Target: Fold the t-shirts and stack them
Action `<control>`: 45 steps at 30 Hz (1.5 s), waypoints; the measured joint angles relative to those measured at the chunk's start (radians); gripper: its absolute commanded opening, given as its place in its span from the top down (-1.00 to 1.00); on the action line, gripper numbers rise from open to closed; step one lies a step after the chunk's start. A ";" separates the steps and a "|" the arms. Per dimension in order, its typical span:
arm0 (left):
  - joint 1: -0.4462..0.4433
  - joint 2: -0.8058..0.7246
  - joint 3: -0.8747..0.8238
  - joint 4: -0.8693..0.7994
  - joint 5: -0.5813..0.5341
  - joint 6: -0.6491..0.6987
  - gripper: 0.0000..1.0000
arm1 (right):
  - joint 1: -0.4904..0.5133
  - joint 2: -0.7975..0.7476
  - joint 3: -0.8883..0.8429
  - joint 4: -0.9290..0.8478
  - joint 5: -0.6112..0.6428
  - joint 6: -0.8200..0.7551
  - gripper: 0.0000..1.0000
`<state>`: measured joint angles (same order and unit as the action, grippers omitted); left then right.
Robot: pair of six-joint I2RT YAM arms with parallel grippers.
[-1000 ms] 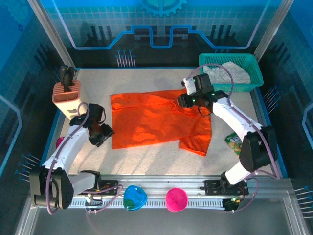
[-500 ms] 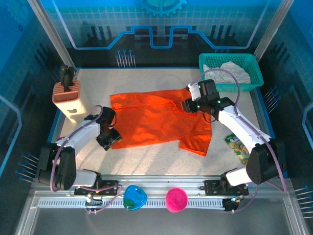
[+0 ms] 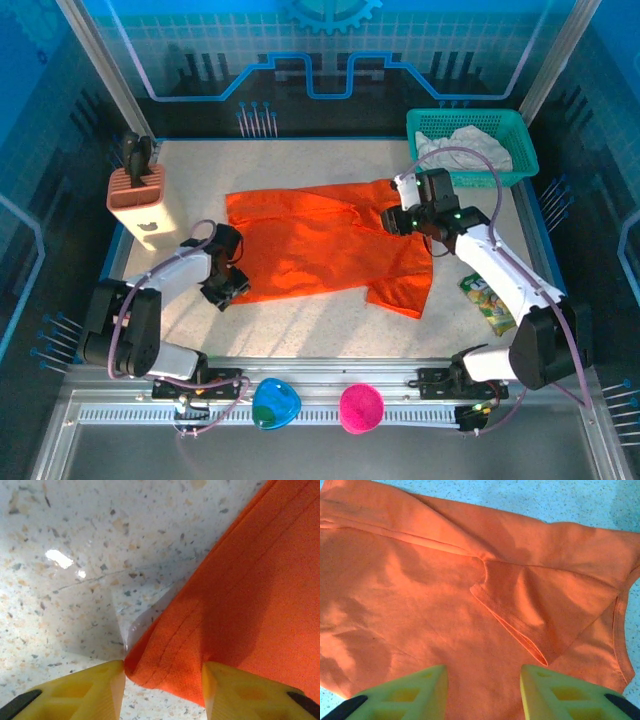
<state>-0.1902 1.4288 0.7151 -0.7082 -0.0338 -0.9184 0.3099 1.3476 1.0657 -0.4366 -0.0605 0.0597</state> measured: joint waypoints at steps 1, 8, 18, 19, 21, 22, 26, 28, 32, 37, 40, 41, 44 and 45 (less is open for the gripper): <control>0.000 0.008 0.000 0.005 -0.004 -0.001 0.20 | -0.003 -0.002 -0.003 -0.001 0.000 0.000 0.13; -0.001 0.054 0.022 0.007 -0.017 -0.016 0.58 | -0.017 -0.038 -0.007 -0.012 -0.001 -0.003 0.13; -0.006 0.100 0.077 0.054 -0.037 -0.002 1.00 | -0.018 -0.210 -0.007 -0.042 -0.031 -0.083 0.09; -0.006 0.106 0.085 0.056 -0.042 0.005 1.00 | -0.018 -0.230 -0.007 -0.043 -0.036 -0.103 0.09; -0.006 0.117 0.103 0.057 -0.056 0.020 1.00 | -0.018 -0.276 -0.007 -0.051 -0.054 -0.177 0.09; -0.006 0.119 0.111 0.056 -0.062 0.029 1.00 | -0.017 -0.294 -0.007 -0.062 -0.062 -0.227 0.03; -0.006 0.119 0.137 0.055 -0.093 0.067 1.00 | 0.034 -0.376 -0.032 -0.150 -0.052 -0.504 -0.10; -0.006 0.114 0.138 0.055 -0.105 0.086 1.00 | 0.078 -0.393 -0.034 -0.237 -0.013 -0.636 -0.12; -0.006 0.090 0.134 0.057 -0.113 0.115 1.00 | 0.127 -0.357 -0.026 -0.443 0.096 -0.847 -0.12; -0.006 0.053 0.092 0.089 -0.107 0.142 1.00 | 0.215 -0.277 -0.109 -0.599 0.259 -1.019 -0.08; -0.006 0.045 0.062 0.103 -0.099 0.158 1.00 | 0.261 -0.261 -0.221 -0.617 0.288 -1.078 -0.08; -0.006 0.043 0.056 0.107 -0.097 0.161 1.00 | 0.277 -0.256 -0.258 -0.616 0.290 -1.090 -0.08; -0.006 0.031 0.048 0.113 -0.092 0.170 1.00 | 0.325 -0.218 -0.333 -0.590 0.293 -1.104 -0.07; -0.006 0.024 0.048 0.114 -0.090 0.172 1.00 | 0.340 -0.197 -0.349 -0.575 0.295 -1.104 -0.07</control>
<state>-0.1967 1.4525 0.7635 -0.5938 -0.1238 -0.7467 0.6498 1.1507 0.7166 -1.0119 0.2344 -1.0443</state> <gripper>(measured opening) 0.054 0.538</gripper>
